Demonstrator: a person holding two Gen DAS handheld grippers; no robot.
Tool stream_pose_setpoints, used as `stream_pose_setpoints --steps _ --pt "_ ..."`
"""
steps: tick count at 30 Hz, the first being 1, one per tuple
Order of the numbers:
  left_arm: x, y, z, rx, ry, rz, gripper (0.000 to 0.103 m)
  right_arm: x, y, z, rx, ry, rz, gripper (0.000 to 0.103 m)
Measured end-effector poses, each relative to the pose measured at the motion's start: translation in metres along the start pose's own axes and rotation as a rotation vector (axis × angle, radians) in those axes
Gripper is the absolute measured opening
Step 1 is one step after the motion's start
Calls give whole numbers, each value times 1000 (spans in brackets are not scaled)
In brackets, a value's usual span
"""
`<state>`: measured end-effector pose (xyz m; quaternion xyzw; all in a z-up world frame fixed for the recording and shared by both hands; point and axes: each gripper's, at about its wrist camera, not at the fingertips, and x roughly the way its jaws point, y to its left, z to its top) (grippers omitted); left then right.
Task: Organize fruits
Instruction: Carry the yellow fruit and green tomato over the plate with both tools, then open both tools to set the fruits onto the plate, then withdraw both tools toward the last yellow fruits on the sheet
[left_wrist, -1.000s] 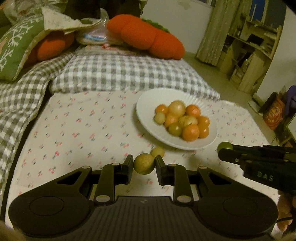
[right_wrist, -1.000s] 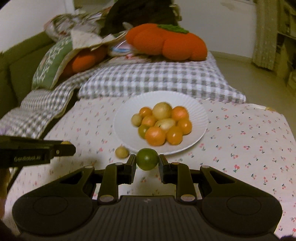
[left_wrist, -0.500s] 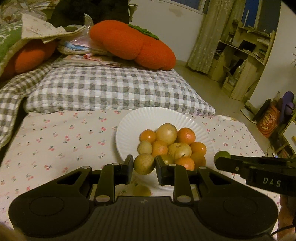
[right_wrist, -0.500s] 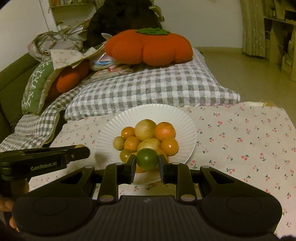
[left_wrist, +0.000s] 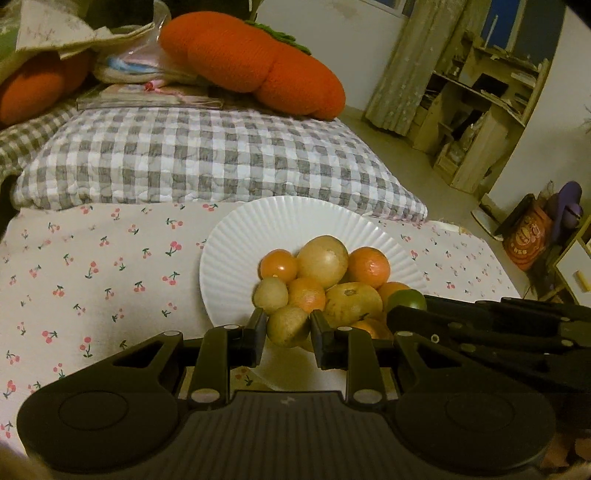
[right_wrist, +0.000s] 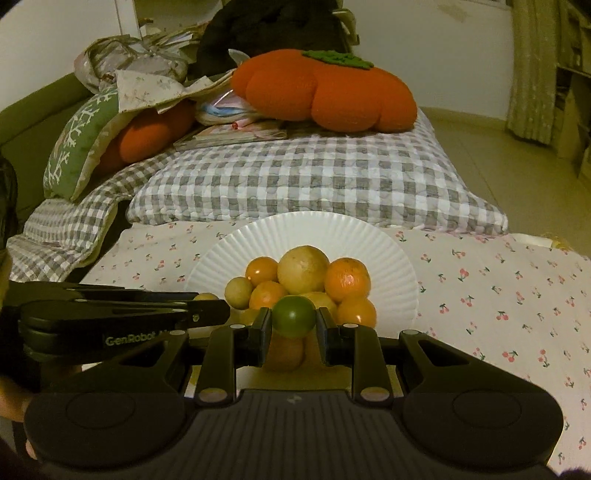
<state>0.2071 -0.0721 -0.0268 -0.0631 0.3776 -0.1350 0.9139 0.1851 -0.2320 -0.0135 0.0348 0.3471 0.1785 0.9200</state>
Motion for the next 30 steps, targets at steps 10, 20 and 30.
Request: stream_pose_setpoints --steps 10,20,30 --pt "4 2 -2 2 4 14 13 9 1 1 8 -10 33 23" --pt "-4 11 0 -64 -1 -1 15 1 -12 0 118 -24 102 28" --pt "-18 19 1 -109 -12 -1 16 -5 -6 1 99 -30 100 28"
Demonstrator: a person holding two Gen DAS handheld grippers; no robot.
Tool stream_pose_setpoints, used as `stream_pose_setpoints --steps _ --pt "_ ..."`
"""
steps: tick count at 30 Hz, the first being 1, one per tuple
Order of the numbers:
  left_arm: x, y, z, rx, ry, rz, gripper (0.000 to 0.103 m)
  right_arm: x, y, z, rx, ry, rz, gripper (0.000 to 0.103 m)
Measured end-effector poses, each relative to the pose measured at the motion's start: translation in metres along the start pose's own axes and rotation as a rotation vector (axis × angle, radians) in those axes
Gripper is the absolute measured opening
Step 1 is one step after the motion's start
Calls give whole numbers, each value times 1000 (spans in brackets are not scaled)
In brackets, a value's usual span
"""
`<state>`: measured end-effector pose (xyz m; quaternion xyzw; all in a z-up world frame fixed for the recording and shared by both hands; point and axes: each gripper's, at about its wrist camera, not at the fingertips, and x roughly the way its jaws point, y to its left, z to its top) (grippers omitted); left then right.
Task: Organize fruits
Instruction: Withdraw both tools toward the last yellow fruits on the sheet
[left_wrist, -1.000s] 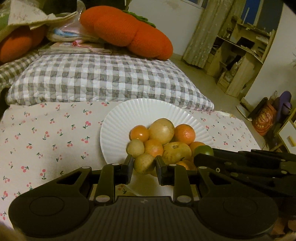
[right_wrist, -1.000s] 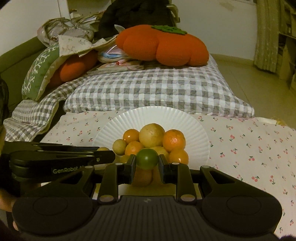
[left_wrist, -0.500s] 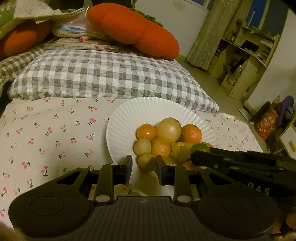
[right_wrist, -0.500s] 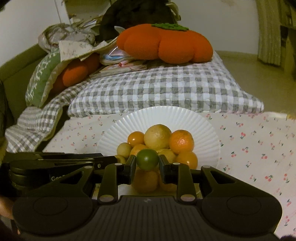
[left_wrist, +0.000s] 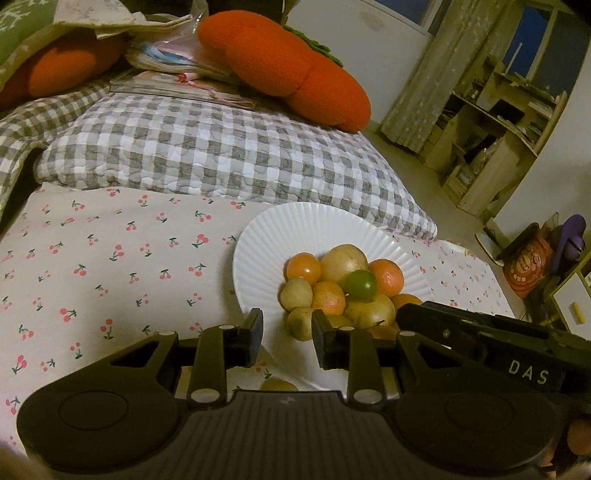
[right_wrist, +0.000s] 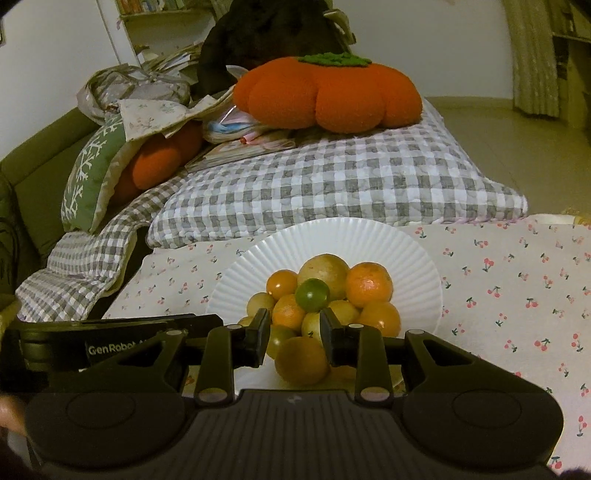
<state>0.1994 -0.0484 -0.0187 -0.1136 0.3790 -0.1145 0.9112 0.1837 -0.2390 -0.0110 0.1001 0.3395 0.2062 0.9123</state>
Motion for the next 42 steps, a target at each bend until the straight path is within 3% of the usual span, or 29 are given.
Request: stream_pose_setpoints --steps 11,19,28,38,42 --pt "-24 30 1 -70 -11 -2 32 -15 -3 3 28 -10 9 28" --pt "-42 45 -13 -101 37 36 32 -13 19 -7 -43 32 28 30" --pt "-63 45 -36 -32 73 174 38 -18 53 -27 -173 79 6 34" --pt "-91 42 -62 -2 66 222 49 -12 78 -44 -232 131 -7 42" --pt "-94 45 -71 3 87 241 52 -10 86 -47 -250 142 -24 51"
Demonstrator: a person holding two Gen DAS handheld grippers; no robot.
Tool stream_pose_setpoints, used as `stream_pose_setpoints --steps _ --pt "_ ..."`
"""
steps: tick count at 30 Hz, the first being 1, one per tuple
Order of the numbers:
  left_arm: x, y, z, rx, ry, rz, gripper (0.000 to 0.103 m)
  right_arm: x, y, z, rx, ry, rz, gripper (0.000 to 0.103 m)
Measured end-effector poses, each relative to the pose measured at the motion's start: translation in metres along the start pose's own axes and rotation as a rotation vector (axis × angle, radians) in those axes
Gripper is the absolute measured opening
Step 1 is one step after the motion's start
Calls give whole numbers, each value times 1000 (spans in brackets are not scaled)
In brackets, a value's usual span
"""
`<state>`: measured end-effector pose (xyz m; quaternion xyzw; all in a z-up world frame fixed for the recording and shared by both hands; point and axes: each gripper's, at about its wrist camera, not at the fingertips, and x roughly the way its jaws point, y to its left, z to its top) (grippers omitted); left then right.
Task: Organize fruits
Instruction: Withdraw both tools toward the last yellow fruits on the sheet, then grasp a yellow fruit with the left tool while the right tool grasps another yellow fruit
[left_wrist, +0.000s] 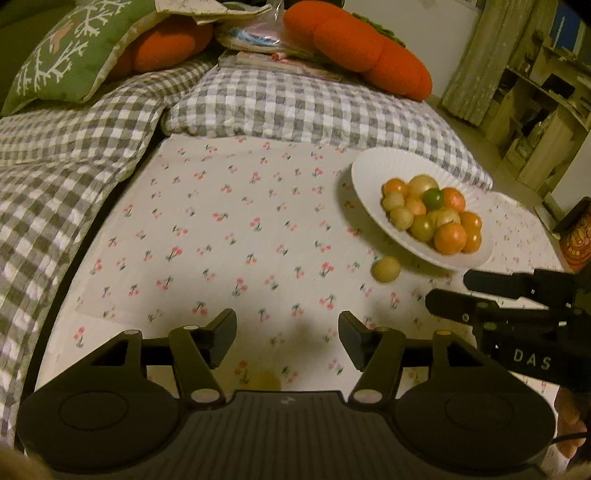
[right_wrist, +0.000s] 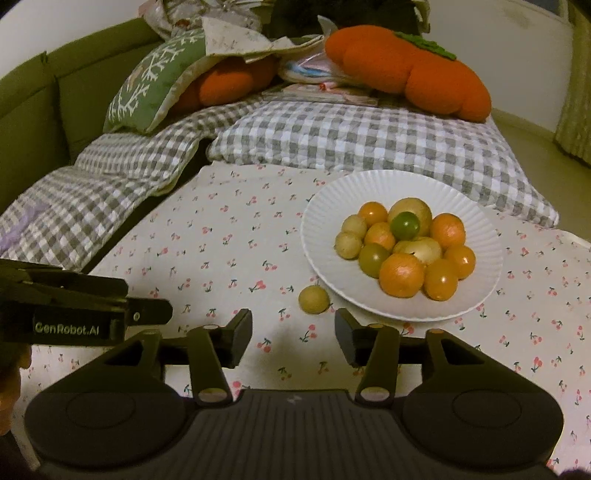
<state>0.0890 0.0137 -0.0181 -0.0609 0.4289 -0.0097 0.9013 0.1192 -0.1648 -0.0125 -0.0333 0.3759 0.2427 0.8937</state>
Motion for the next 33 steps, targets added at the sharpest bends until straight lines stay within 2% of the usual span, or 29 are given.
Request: stream_pose_setpoints --steps 5,14,18,23,28,33 --pt "-4 7 -8 -2 12 22 55 5 6 0 5 19 -17 55" --pt "-10 26 -19 -38 45 17 56 20 15 -2 47 59 -17 62" --pt "-8 31 -23 -56 65 -10 56 30 14 -3 85 88 -33 65" --pt "-1 31 -26 -78 98 -86 54 38 5 -6 149 104 -41 66" --pt "10 26 -28 -53 116 -98 42 45 -8 -8 253 92 -46 65" --pt "23 24 -31 -27 138 -78 15 54 2 -15 179 22 -142 61"
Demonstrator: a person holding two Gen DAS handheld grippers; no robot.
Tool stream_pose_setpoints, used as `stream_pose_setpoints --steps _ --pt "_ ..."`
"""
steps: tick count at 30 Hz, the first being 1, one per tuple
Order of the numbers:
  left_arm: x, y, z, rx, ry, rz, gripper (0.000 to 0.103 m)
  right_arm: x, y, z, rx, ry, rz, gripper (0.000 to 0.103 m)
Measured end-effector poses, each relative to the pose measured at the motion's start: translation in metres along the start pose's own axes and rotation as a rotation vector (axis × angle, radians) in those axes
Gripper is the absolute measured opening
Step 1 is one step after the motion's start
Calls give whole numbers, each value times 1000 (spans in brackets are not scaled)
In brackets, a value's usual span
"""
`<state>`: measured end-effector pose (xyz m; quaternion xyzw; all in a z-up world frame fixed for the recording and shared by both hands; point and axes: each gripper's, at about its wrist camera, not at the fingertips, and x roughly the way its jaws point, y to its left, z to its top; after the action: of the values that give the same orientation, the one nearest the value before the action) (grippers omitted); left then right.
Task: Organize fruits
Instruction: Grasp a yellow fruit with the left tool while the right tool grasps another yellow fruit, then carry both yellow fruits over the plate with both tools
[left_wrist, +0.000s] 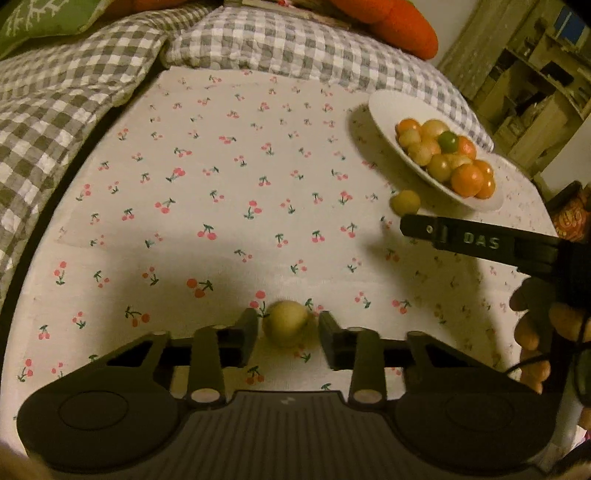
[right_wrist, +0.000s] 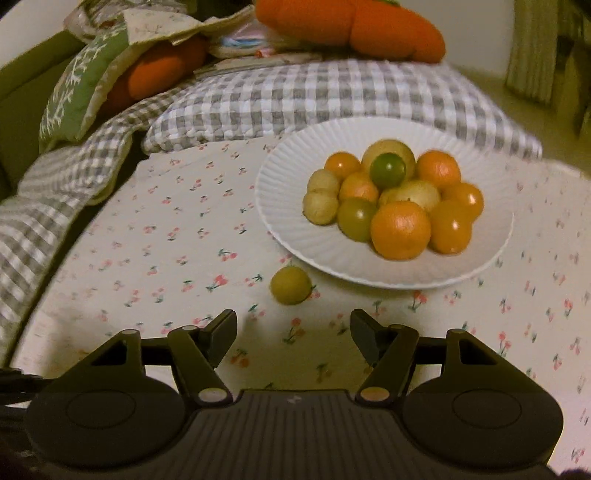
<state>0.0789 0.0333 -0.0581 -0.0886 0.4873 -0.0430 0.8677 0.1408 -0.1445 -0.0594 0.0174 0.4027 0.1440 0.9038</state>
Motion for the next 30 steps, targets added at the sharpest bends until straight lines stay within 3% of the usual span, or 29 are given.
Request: stream_pose_setpoints --steps 6,14,15,18,30 --pt "1 -3 1 28 -23 10 11 10 -1 -1 -37 -62 -10 49" --pt "4 -7 3 40 -20 9 11 16 1 3 -63 -106 12 49" --pt "4 -8 3 39 -20 9 11 19 3 3 -75 -105 6 46" --pt "4 -8 3 39 -20 10 11 22 6 4 -124 -104 -6 24" --pt "-2 -9 7 36 -46 8 11 9 21 7 -186 -119 71 24"
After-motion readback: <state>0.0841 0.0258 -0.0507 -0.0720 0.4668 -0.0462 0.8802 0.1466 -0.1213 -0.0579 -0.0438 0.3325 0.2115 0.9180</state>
